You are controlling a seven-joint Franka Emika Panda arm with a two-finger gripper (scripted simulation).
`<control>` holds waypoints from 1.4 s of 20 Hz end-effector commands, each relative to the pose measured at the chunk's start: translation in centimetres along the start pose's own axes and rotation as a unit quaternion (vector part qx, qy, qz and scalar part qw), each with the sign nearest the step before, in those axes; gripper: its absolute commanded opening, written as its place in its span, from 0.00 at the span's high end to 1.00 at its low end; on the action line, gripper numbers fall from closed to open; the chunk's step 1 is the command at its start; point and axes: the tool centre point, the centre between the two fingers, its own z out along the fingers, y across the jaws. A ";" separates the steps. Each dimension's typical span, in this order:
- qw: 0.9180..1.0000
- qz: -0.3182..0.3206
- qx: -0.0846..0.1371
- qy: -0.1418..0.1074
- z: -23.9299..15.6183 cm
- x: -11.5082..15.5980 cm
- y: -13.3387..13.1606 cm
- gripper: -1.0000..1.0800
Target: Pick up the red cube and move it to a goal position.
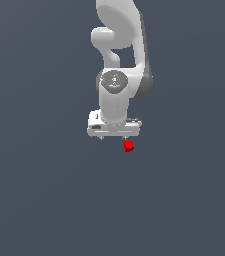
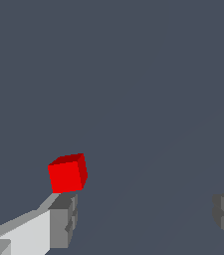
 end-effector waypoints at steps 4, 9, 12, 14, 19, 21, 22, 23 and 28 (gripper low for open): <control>1.000 -0.001 0.000 0.001 0.2 0.0 -0.1 0.04; 1.000 -0.009 0.000 0.004 1.3 -0.2 -0.9 0.04; 1.000 -0.017 0.000 0.008 2.5 -0.5 -1.8 0.04; 1.000 -0.024 0.000 0.011 3.5 -0.7 -2.5 0.04; 0.999 -0.046 0.000 0.021 6.8 -1.2 -4.7 0.04; 0.998 -0.054 0.000 0.025 8.1 -1.5 -5.5 0.04; 0.998 -0.058 0.000 0.026 8.7 -1.6 -5.9 0.04; 0.998 -0.061 0.000 0.028 9.2 -1.6 -6.3 0.04; 0.997 -0.075 -0.001 0.034 11.3 -1.9 -7.6 0.04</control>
